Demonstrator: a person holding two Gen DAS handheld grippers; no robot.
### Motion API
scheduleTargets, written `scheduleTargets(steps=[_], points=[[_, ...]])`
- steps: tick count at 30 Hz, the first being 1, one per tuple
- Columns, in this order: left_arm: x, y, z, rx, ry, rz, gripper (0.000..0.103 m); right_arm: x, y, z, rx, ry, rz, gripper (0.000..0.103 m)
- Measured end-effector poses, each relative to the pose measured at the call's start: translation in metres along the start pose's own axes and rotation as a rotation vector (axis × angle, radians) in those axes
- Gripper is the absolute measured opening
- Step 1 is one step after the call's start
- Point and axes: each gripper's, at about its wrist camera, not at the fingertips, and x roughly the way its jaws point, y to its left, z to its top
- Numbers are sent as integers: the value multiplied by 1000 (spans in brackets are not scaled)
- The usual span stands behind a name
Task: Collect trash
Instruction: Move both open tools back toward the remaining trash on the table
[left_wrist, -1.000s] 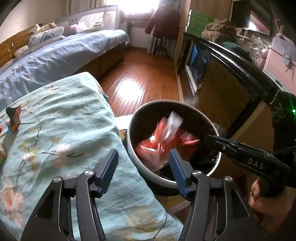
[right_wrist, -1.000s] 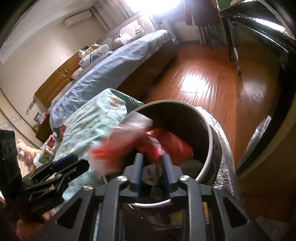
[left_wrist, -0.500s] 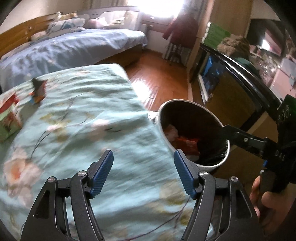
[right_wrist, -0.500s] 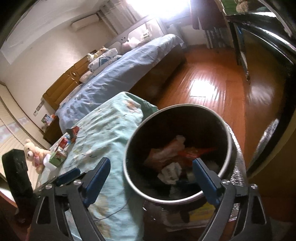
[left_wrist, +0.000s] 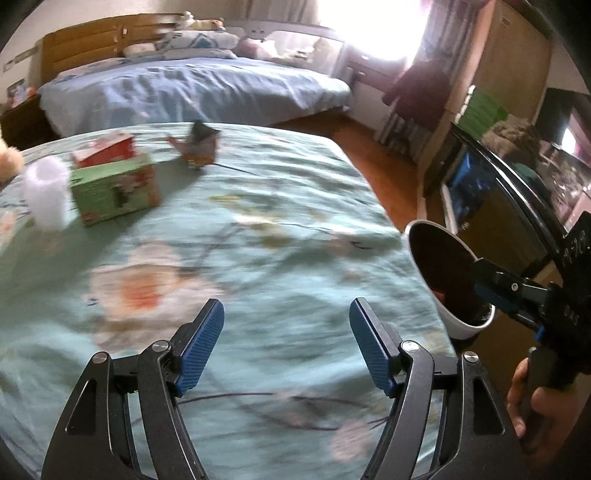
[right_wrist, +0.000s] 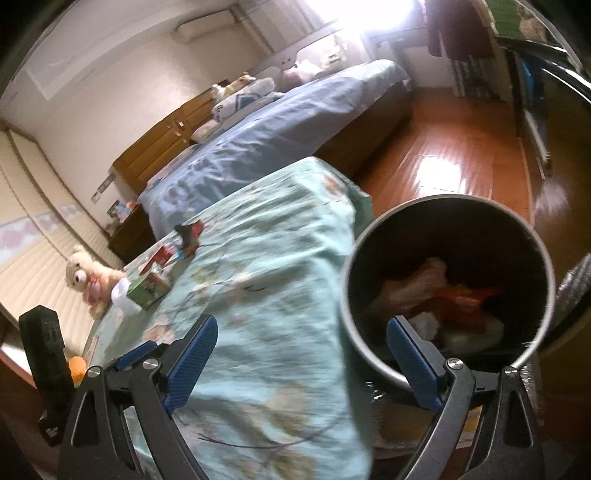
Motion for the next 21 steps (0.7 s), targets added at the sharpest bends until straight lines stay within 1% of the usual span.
scheduleTargets(steps=[7, 21], points=[[-14, 37, -5, -51, -20, 50, 72, 18, 34, -4, -51, 26, 39, 94], [-33, 109, -12, -161, -44, 138, 72, 56, 85, -13, -130, 86, 93, 94]])
